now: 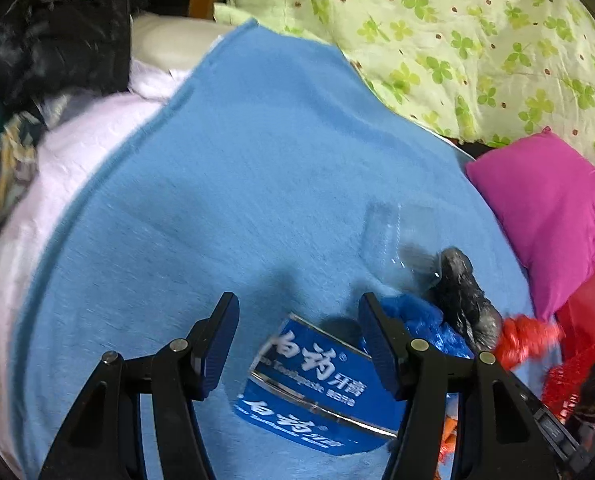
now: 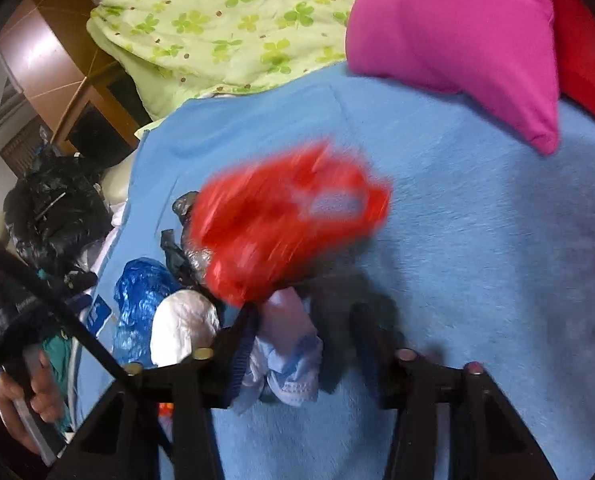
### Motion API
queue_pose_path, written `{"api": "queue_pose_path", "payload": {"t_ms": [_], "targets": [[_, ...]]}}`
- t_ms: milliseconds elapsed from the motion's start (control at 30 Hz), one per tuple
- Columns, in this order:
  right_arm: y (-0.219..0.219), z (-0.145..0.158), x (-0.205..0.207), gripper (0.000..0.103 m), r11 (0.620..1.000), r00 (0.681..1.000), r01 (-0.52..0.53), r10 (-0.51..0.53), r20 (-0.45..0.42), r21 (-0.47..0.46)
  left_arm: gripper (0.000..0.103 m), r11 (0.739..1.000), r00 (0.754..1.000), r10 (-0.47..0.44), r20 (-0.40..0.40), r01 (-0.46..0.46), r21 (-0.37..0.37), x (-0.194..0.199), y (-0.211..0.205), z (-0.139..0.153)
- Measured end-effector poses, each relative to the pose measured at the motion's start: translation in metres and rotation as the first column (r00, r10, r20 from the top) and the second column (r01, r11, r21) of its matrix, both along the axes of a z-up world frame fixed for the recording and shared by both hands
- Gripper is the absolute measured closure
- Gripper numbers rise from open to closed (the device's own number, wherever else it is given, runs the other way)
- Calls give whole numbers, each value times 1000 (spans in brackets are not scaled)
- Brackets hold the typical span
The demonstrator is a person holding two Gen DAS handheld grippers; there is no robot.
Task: Collect trash
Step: 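Grasp the blue toothpaste box with the left tool while the right tool grasps the light blue cloth, then lift the toothpaste box with the left tool while the right tool carries the cloth to the basket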
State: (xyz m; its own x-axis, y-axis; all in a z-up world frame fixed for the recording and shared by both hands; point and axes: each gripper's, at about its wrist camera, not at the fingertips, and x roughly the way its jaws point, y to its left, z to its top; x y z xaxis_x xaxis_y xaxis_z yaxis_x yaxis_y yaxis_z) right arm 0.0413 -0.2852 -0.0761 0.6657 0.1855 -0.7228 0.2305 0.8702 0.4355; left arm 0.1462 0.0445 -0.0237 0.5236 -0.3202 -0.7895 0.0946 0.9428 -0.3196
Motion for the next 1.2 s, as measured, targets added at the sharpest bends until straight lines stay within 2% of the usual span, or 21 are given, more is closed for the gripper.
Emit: {"api": "queue_pose_path", "payload": {"t_ms": [33, 100, 200, 300, 500, 567, 700, 800, 867, 900, 933, 1000, 1067, 1167, 1200], "targets": [[2, -1, 1, 64, 1000, 1000, -3, 3, -1, -6, 47, 1000, 1000, -8, -11, 8, -15, -1, 1, -3], [3, 0, -3, 75, 1000, 1000, -7, 7, 12, -9, 54, 999, 999, -18, -43, 16, -38, -4, 3, -11], [1, 2, -14, 76, 1000, 1000, 3, -3, 19, 9, 57, 998, 1000, -12, -28, 10, -64, -16, 10, -7], [-2, 4, -28, 76, 1000, 1000, 9, -9, 13, 8, 72, 998, 999, -37, -18, 36, -57, -34, 14, 0], [-9, 7, -54, 76, 999, 1000, 31, -31, -3, 15, 71, 997, 999, -45, -6, 45, -56, -82, 26, 1], [-11, 8, -65, 76, 999, 999, 35, -35, 1, 19, 71, 996, 998, -65, -6, 64, -67, -104, 28, 0], [-13, 12, -82, 76, 999, 999, 35, -35, 0, 21, 73, 989, 990, -140, -17, 140, -40, -144, 18, -3], [-19, 14, -92, 76, 998, 999, 39, -39, -4, 47, 70, 982, 982, -187, 18, 187, 8, -164, 13, 4], [-20, 16, -93, 76, 998, 1000, 30, -30, -8, 57, 53, 977, 977, -193, 90, 184, 107, -167, 14, 15], [-19, 16, -93, 76, 998, 1000, 29, -28, -10, 61, 33, 976, 976, -186, 109, 171, 135, -164, 16, 18], [-19, 16, -93, 75, 998, 1000, 28, -27, -14, 64, 26, 976, 976, -169, 137, 147, 161, -159, 19, 23], [-16, 14, -91, 74, 997, 999, 22, -20, -26, 68, 25, 979, 970, -155, 187, 125, 162, -143, 27, 31], [-11, 10, -88, 73, 997, 999, 9, -4, -54, 77, 22, 975, 970, -170, 175, 140, 172, -122, 28, 29], [-9, 4, -84, 71, 995, 996, -2, 11, -87, 98, 22, 957, 956, -256, 140, 230, 178, -99, 16, 15], [-9, 3, -84, 65, 994, 996, -1, 11, -90, 107, 22, 950, 950, -286, 126, 263, 169, -95, 12, 10]]}}
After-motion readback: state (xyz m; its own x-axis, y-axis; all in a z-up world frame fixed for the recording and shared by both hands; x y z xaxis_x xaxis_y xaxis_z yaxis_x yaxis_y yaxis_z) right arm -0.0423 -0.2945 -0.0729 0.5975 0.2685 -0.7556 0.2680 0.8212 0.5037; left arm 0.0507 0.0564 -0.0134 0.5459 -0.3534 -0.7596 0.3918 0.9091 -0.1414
